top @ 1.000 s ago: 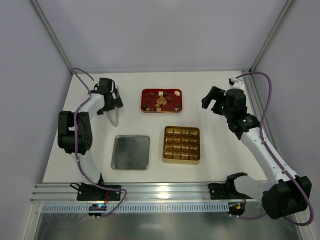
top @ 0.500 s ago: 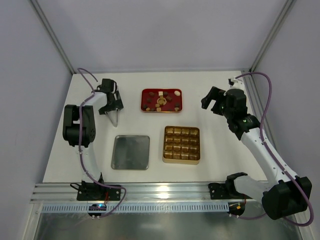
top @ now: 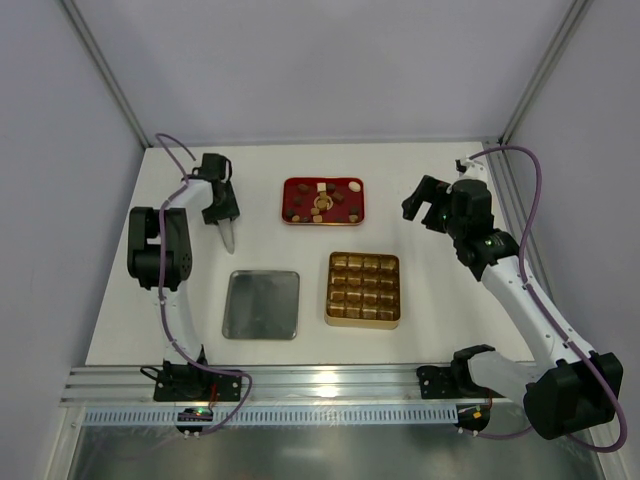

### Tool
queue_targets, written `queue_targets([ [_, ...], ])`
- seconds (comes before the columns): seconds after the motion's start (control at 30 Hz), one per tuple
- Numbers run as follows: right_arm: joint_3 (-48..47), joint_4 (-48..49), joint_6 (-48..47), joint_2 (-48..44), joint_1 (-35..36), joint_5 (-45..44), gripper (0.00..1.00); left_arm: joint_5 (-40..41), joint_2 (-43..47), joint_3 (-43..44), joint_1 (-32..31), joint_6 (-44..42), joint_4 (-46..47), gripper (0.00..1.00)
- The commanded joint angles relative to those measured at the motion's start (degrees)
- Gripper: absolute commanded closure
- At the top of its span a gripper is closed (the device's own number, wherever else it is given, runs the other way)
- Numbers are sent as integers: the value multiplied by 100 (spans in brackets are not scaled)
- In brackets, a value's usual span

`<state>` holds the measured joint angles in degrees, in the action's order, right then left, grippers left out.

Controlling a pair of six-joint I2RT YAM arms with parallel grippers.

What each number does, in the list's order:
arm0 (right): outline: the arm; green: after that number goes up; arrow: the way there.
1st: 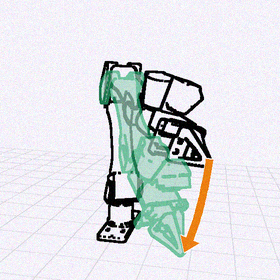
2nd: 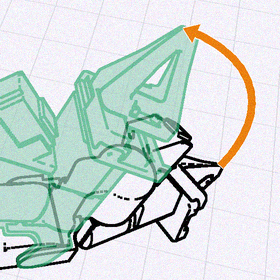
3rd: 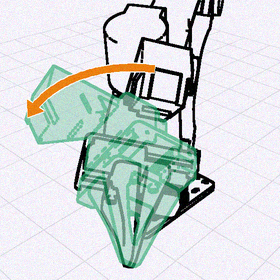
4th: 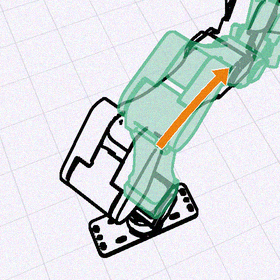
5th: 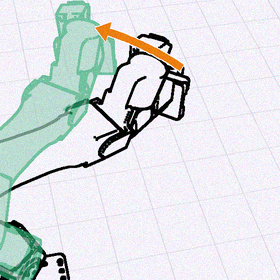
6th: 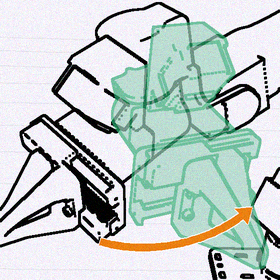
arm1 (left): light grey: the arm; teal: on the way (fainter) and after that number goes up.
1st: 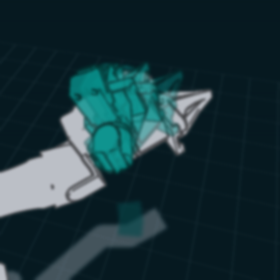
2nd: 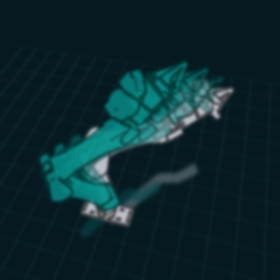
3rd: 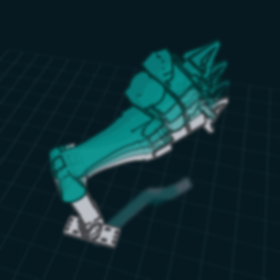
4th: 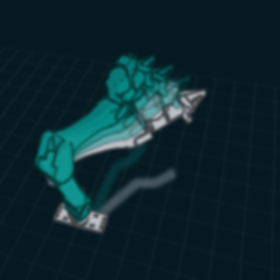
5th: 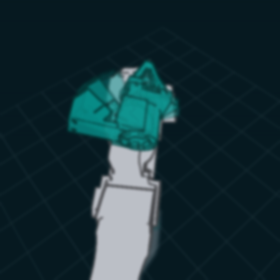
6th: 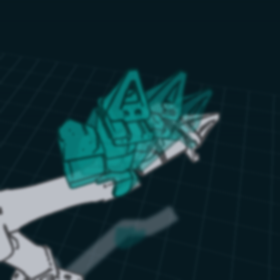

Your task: Pack the chocolate

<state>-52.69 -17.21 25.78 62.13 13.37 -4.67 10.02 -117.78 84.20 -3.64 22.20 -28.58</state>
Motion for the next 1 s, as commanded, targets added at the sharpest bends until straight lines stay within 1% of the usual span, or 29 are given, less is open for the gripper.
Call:
queue_targets([
  [0.0,-58,130,-29,-43,-1,71,0,-123,210,341,30,92,-376,48],
  [0.03,-58,130,-38,-34,-1,71,0,-123,324,464,39,92,-629,48],
  [0.17,-75,148,-29,-17,-1,80,0,-79,685,948,4,171,-1044,51],
  [0.3,-102,148,-29,36,-1,98,0,157,1037,1124,-137,171,-1466,53],
  [0.4,-128,148,-3,80,-1,124,0,237,1317,1142,-251,206,-1729,55],
  [0.67,-216,113,-12,168,-1,168,0,255,1986,1107,-594,162,-2187,55],
  [0.8,-172,78,-29,115,-1,177,0,228,2171,1370,-1085,92,-2529,57],
  [0.87,-146,86,-29,107,-1,177,0,193,2233,1502,-1287,74,-2644,62],
  [0.97,-154,69,-38,107,-9,159,0,45,2215,1669,-1726,118,-2767,62],
])
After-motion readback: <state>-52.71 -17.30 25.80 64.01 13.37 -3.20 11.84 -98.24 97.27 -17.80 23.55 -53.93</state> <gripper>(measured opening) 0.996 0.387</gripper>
